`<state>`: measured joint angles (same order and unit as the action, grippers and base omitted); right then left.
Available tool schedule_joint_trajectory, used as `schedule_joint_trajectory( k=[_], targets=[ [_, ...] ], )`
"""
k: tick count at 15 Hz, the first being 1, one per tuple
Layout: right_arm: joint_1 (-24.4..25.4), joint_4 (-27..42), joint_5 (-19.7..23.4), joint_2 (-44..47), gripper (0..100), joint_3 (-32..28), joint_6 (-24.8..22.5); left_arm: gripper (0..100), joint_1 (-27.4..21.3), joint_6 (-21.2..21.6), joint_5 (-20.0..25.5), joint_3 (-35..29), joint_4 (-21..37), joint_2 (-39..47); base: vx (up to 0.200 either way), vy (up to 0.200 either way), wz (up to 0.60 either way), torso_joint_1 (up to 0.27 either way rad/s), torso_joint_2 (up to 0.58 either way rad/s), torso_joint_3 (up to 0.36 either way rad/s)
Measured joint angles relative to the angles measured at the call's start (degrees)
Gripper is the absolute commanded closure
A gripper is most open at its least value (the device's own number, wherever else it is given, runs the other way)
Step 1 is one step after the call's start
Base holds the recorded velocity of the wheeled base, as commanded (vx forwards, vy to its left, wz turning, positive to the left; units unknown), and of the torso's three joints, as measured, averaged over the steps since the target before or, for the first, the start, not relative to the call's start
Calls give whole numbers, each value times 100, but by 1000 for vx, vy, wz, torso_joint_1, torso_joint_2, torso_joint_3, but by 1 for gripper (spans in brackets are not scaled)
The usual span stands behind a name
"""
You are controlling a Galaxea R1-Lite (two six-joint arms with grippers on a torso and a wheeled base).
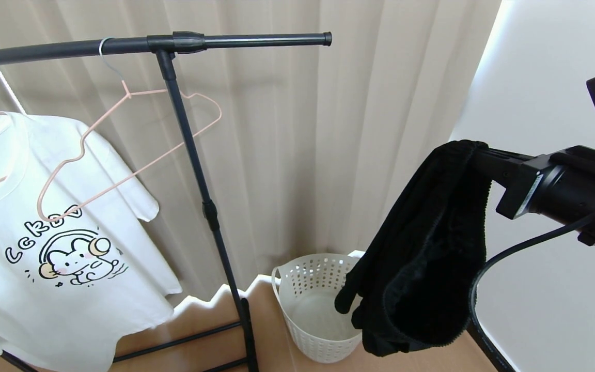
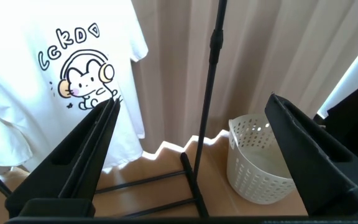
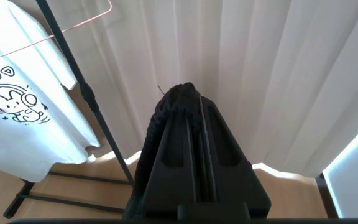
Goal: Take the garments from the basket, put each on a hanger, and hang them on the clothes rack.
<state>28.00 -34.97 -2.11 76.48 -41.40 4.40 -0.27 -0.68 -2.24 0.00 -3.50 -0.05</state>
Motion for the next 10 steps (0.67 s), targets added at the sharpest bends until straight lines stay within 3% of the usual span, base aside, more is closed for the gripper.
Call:
schedule_joint_trajectory(
  k=[5, 10],
  targets=[
    [-56, -2, 20, -7, 100, 107, -13, 0, 0, -2, -2, 0, 2, 0, 0, 0, 0, 0, 0, 51],
    [-88, -224, 26, -7, 100, 204, -27, 0, 2, 0, -2, 0, 0, 0, 0, 0, 0, 169, -411, -227]
  ],
)
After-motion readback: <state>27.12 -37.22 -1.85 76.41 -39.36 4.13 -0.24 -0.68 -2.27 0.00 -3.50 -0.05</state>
